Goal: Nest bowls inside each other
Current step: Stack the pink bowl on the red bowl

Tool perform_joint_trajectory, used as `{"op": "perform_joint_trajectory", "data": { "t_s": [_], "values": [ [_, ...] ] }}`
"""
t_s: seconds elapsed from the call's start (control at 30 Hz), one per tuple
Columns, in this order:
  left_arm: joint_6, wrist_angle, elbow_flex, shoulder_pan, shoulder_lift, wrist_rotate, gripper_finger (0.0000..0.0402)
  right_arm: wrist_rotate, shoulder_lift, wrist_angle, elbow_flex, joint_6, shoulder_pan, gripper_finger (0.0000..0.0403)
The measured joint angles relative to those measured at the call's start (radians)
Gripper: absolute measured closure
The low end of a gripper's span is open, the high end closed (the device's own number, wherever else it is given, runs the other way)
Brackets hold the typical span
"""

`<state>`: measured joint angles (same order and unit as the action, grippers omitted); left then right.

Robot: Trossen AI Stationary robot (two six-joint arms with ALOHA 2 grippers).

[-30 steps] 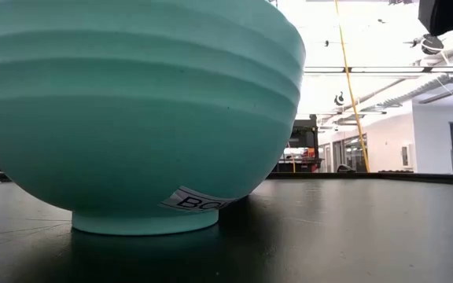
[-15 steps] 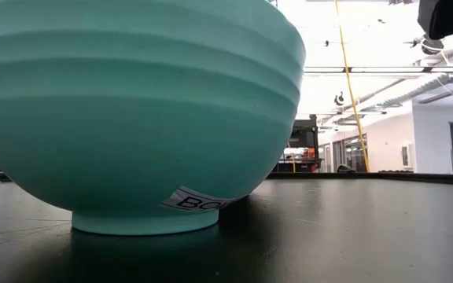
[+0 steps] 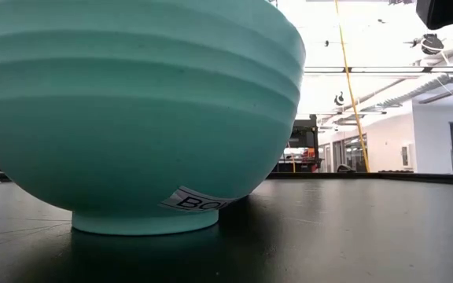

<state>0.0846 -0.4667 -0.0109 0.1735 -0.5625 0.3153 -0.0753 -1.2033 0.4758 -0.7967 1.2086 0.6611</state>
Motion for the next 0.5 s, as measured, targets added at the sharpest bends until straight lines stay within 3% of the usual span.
{"op": "perform_joint_trajectory", "data": {
  "t_s": [0.5],
  "values": [
    [0.01, 0.01, 0.0, 0.0, 0.0, 0.0, 0.0165, -0.021, -0.002, 0.116, 0.0, 0.063, -0.02, 0.022]
  ]
}}
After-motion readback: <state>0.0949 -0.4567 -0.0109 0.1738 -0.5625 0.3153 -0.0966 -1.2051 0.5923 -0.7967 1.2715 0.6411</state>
